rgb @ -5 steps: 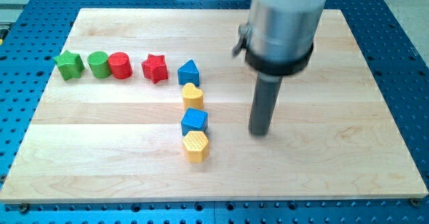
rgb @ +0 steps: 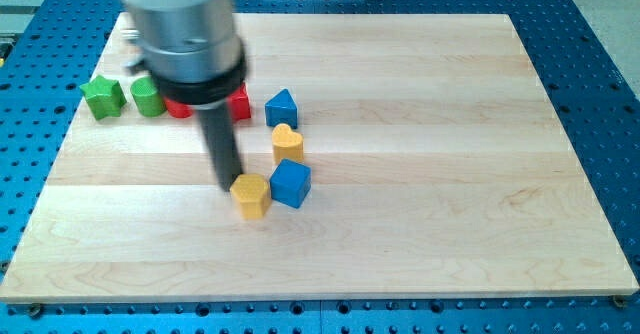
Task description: Move the cube to the bottom right of the board
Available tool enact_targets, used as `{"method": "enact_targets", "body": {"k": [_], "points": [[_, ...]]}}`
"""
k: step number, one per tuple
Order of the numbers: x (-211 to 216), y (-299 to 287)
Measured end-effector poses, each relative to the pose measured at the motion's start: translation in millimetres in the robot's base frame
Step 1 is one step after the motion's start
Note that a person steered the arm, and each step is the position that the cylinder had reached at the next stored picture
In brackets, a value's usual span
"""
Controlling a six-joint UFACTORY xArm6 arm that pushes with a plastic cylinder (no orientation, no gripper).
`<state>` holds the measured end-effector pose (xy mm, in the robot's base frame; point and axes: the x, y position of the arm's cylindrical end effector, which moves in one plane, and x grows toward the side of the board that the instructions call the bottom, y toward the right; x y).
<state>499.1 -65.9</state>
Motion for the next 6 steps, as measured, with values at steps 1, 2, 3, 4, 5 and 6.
{"method": "enact_targets", "body": {"k": [1, 2, 3, 4, 5, 6], "points": [[6, 137], [22, 211], [13, 163], [57, 225], [51, 223], [71, 144]]}}
